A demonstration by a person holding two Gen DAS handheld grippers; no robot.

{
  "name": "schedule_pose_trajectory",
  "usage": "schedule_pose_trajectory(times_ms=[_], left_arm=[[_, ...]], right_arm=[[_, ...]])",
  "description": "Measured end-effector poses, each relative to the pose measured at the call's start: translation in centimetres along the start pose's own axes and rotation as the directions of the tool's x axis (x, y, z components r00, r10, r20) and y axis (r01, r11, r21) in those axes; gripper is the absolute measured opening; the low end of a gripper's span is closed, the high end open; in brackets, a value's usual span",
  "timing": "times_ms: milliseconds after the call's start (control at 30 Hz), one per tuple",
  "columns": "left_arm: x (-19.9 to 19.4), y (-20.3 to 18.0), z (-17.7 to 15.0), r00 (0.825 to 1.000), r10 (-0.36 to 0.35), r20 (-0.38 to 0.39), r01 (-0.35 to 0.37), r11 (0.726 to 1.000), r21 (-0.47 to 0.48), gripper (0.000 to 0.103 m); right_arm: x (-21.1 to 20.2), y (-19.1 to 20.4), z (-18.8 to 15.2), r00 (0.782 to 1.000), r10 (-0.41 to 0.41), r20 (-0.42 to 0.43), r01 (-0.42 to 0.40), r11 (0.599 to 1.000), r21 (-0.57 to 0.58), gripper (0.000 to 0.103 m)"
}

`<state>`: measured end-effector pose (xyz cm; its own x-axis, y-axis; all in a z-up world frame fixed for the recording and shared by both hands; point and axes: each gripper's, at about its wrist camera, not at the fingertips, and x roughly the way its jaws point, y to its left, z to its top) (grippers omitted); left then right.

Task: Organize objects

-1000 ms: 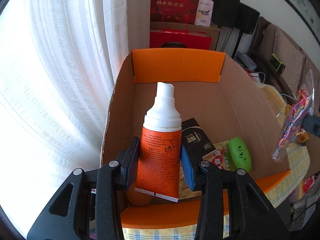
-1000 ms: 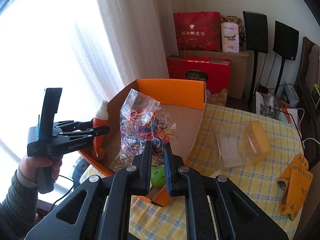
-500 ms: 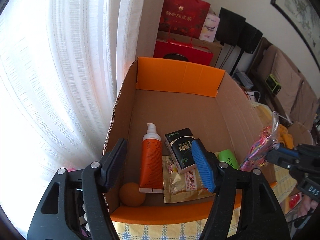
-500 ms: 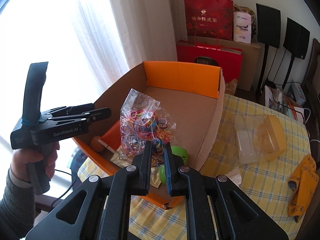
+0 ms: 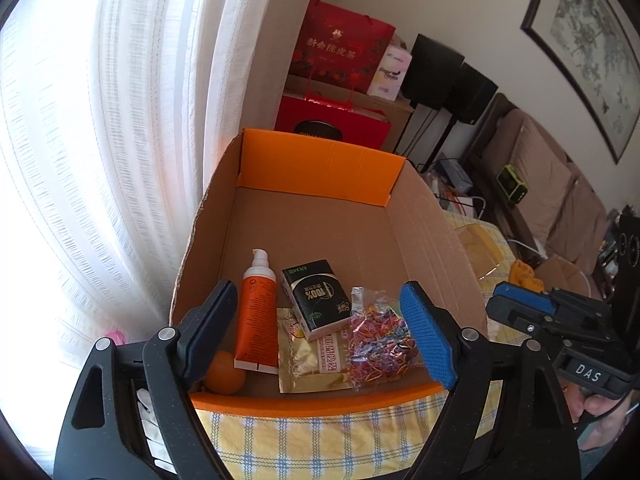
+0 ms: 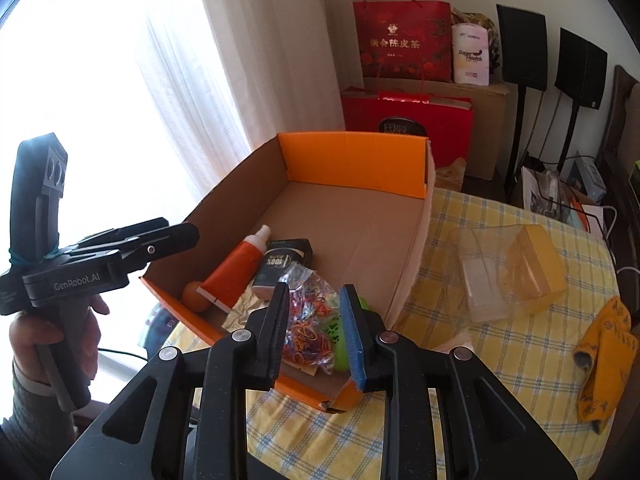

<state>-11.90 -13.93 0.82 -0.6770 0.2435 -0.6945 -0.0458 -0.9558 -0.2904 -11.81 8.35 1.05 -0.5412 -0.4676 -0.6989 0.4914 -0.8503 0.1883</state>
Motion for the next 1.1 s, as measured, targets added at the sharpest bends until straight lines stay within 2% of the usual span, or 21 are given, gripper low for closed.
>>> schedule_pose_trajectory(times_ms=[33,100,133,167,333,633,833,1033,1100], left_arm=[[0.1,-0.2,-0.1,1.000,-0.008,-0.003,0.008,1.000,0.003,0.082],[0.2,-0.8,-0.3,1.000,-0.023,-0.009,0.023,1.000,0.008,0.086],[0.2,-1.0,-0.4,0.999,-0.032,-0.009,0.032,0.999,0.008,0.096],[0.2,-1.3,-0.5,0.999,-0.045,-0.005,0.045,0.999,0.008,0.100],[0.2,-2.7,-0.9,0.996,-0.085,-0.007,0.085,0.996,0.018,0.103],[0.1,-6.1,-1.8,0.992,-0.129,-0.013,0.130,0.989,0.073,0.103],[0.7,-7.9,-2.6,0.986,-0.160,-0.040,0.163,0.982,0.093,0.103],[1.2,-9.2,-3.5,0.983,-0.170,-0.067,0.178,0.976,0.123,0.103],[1.3,-9.4,-3.6,0.982,-0.175,-0.073,0.183,0.975,0.124,0.103]], right_arm=[[-0.5,-0.3,0.1,1.000,-0.009,0.009,0.009,1.000,0.003,0.035],[-1.5,-0.9,0.2,0.999,-0.033,0.026,0.032,0.999,0.009,0.049],[-1.9,-1.2,0.2,0.999,-0.045,0.031,0.044,0.999,0.012,0.052],[-2.3,-1.7,0.2,0.998,-0.059,0.037,0.058,0.998,0.016,0.056],[-3.9,-3.8,-0.2,0.991,-0.117,0.059,0.114,0.992,0.046,0.069],[-4.4,-7.9,-2.3,0.982,-0.188,0.037,0.182,0.976,0.119,0.069],[-3.5,-9.2,-3.8,0.981,-0.194,0.015,0.190,0.973,0.129,0.069],[-1.2,-10.2,-5.1,0.987,-0.157,-0.022,0.158,0.979,0.126,0.061],[-0.4,-10.4,-5.5,0.990,-0.135,-0.033,0.138,0.982,0.131,0.055]])
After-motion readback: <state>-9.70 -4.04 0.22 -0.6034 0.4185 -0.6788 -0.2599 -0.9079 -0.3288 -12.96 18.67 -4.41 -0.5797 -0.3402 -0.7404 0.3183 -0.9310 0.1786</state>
